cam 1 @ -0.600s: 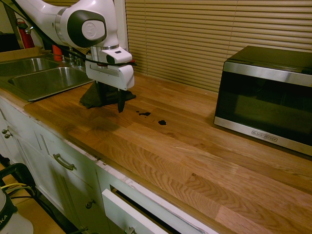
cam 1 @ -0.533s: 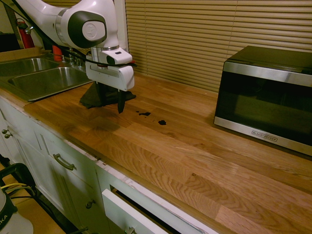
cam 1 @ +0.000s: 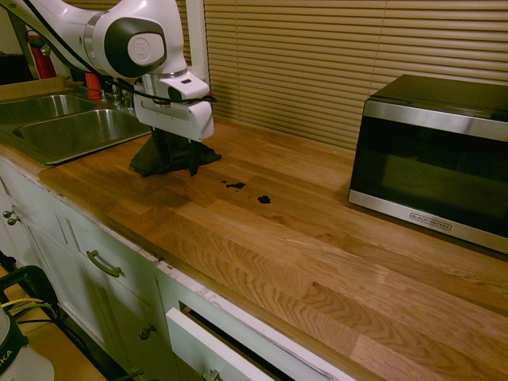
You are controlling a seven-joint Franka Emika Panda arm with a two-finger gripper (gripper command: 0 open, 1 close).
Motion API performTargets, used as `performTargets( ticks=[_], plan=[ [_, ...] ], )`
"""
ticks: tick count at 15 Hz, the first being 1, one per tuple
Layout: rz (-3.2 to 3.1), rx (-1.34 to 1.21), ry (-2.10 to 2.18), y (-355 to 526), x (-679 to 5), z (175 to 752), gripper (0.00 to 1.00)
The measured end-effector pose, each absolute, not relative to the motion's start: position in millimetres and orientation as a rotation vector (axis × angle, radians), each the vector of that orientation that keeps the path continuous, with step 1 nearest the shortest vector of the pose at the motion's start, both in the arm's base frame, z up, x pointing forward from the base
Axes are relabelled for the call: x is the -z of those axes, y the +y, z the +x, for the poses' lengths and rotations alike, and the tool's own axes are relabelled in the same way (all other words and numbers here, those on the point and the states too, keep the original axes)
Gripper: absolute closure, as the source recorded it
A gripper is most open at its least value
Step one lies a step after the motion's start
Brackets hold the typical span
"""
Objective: Clear the spill
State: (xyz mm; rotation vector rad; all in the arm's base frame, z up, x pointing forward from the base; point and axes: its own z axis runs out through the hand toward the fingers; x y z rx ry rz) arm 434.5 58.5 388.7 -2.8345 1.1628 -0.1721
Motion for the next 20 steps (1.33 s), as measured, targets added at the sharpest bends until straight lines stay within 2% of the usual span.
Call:
performTargets(
  ticks=[11, 20],
  plan=[
    [-2.774, 0.268, 1.004, 152.0, -431.2, 456.8, 0.0],
    [-2.831, 0.298, 1.007, 218.5, -388.9, 512.0, 0.0]
  ],
)
